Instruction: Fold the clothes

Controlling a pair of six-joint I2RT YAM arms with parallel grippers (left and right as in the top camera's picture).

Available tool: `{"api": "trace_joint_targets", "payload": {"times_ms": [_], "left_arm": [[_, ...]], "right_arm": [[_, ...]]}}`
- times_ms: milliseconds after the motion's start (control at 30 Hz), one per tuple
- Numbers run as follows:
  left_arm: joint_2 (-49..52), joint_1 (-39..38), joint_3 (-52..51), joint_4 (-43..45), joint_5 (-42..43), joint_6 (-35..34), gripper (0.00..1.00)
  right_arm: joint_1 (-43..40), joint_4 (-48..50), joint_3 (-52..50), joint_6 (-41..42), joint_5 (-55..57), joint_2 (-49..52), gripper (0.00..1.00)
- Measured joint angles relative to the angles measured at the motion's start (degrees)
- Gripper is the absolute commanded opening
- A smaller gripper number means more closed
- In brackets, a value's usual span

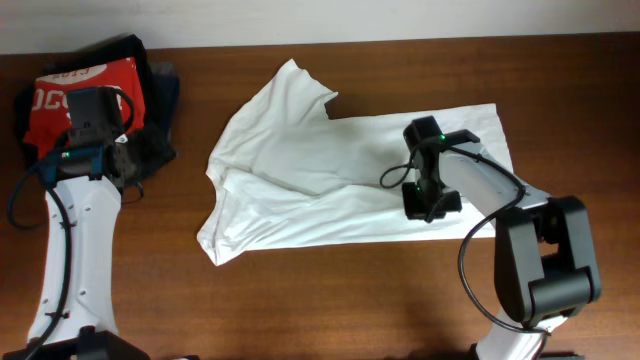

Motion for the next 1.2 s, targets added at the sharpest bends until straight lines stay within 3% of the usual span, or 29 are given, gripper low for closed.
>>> {"api": "trace_joint_targets", "payload": {"times_ms": [400, 767, 1133, 1200], "left_arm": [[0.0, 0.0, 0.0, 0.0, 0.0, 0.0, 0.99], [0.0, 0.0, 0.0, 0.0, 0.0, 0.0, 0.99], [0.0, 0.0, 0.0, 0.0, 0.0, 0.0, 0.99], [0.0, 0.0, 0.0, 0.0, 0.0, 0.0, 0.99]], "right_arm": [[-4.9, 12.4, -4.0, 0.0, 0.3, -0.3, 0.04], [-7.1, 8.0, -2.5, -0.2, 0.3, -0.3, 0.04], [-7.2, 15.3, -1.3, -0.2, 0.3, -0.3, 0.05], [-7.2, 17.6, -1.3, -0.2, 1.0, 0.4, 0.10]]}}
